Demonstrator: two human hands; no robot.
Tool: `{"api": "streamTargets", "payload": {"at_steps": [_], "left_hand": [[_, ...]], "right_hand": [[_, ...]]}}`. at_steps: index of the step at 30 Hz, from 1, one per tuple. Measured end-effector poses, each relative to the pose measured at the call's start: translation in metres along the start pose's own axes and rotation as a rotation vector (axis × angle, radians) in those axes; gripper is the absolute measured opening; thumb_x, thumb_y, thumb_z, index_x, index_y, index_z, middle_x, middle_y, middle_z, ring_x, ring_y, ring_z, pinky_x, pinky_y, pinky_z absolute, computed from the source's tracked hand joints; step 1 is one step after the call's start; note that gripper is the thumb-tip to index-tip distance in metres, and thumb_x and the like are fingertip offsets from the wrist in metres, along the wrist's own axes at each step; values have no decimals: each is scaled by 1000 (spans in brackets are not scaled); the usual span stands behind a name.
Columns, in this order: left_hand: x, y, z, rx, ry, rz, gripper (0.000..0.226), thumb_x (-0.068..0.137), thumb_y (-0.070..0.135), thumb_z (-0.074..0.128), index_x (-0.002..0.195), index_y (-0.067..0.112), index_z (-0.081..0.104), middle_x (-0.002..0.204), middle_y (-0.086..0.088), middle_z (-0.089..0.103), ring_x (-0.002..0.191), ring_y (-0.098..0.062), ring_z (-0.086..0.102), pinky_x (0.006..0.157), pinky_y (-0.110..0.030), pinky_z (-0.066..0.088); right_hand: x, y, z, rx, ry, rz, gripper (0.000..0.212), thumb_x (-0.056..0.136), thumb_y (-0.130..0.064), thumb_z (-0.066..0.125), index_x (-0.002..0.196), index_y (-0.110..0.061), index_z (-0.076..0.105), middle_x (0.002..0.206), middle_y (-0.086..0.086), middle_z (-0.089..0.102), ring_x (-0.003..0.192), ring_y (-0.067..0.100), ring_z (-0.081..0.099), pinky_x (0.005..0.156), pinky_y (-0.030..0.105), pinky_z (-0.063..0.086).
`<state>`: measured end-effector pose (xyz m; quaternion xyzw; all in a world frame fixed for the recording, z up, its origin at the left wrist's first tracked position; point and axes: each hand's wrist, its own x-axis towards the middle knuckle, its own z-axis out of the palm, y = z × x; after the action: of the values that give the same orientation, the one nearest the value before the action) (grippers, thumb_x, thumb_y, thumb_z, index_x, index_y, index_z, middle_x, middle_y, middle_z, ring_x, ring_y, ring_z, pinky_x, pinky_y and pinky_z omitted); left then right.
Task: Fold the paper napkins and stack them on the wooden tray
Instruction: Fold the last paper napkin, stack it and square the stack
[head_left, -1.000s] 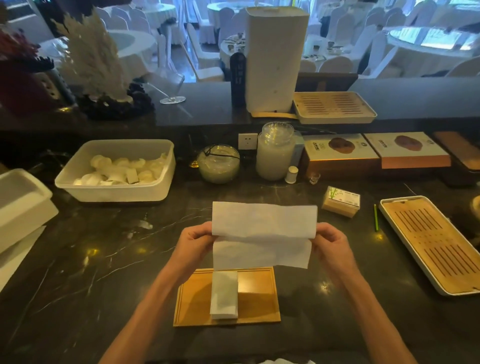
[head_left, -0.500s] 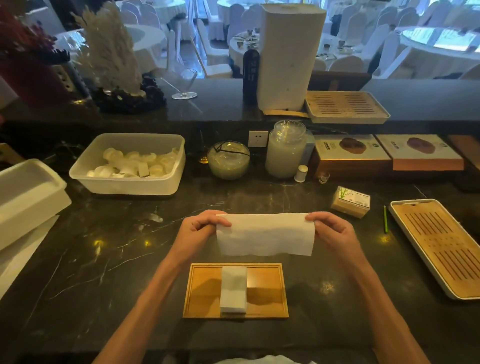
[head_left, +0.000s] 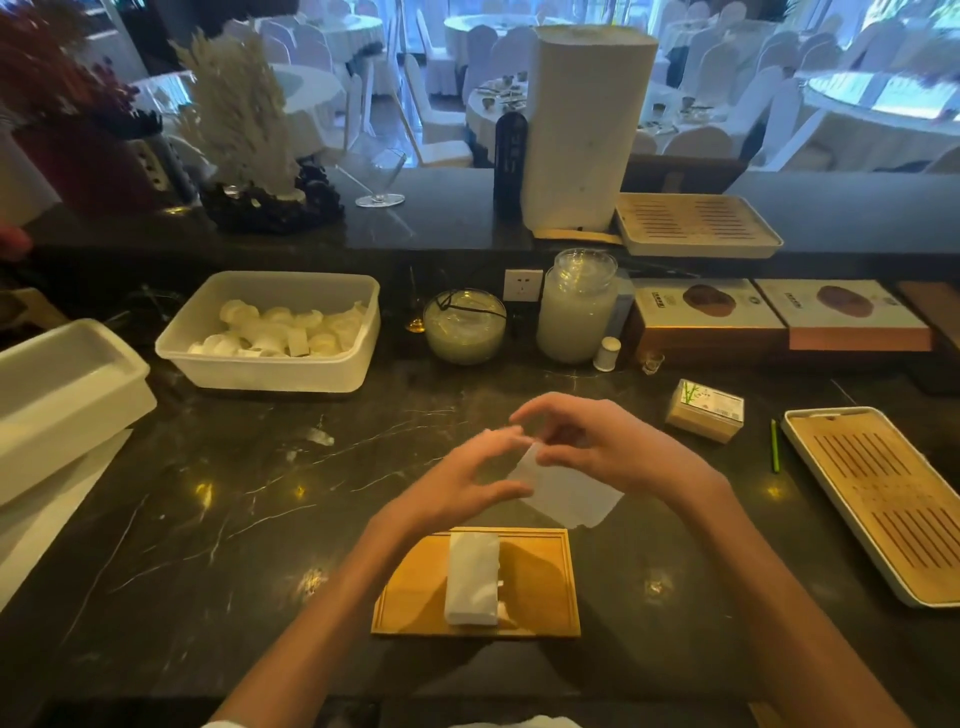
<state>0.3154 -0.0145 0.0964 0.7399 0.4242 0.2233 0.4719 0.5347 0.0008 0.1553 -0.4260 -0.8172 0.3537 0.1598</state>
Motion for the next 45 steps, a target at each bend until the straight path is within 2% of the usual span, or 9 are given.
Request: {"api": "streamTargets", "payload": {"at_steps": [4,7,9,12,17,21,28,35,45], "left_hand": [[-2,7,9,-206,125,5,25,92,39,63,109,23,72,108,-2,72,102,-20,69,86,-39,60],[-5,6,10,-387,303,-7,13,93,31,66,103,29,74,103,9,76,100,-12,73,76,-24,60],[-8,4,8,-478,386,-36,14,92,27,66,103,26,74,102,10,77,100,-12,74,74,-22,61],[-10,1,3,-494,414,-69,17,95,20,65,108,16,74,103,4,78,100,-16,74,74,-25,62],[-12,-1,-1,-483,406,-100,18,93,25,67,108,22,74,104,5,78,101,-16,74,72,-25,63],[-15,3,-2,-527,332,-116,33,82,39,70,114,31,70,109,13,76,105,-10,73,73,-22,62],[-17,8,-5,-526,297,-114,20,97,22,63,114,28,71,109,7,77,105,-13,73,74,-25,63],[-19,22,-6,-571,303,-84,28,85,38,67,112,33,72,111,5,77,106,-16,73,73,-26,62],[-29,28,-10,-485,342,28,33,100,10,56,104,35,78,107,15,75,105,-6,70,70,-19,59]], "right_hand": [[0,-2,-3,53,210,-52,44,95,-25,65,129,-48,51,103,-25,64,104,-9,62,83,8,52],[-15,10,7,406,520,123,50,90,-64,51,134,-41,53,110,-26,68,107,-2,65,82,17,56],[-26,23,26,666,458,202,54,87,-71,42,125,-37,61,109,-17,75,105,6,70,81,25,59],[-33,27,56,728,373,261,39,92,-51,52,113,-25,71,104,-8,78,96,13,74,72,21,60],[-31,28,69,725,523,311,10,93,-27,69,99,-24,76,92,-8,77,85,11,73,66,20,59],[-30,29,68,745,563,347,10,93,-25,69,100,-22,75,88,-9,77,78,4,72,61,17,57],[-35,25,58,758,511,329,11,94,-25,68,103,-29,73,93,-17,77,87,2,73,64,12,56],[-34,22,48,802,538,314,12,93,-21,70,102,-28,73,95,-14,77,90,7,74,62,15,58],[-33,6,41,827,571,249,14,94,-14,67,101,-25,73,90,-14,77,86,-1,72,55,12,54]]}}
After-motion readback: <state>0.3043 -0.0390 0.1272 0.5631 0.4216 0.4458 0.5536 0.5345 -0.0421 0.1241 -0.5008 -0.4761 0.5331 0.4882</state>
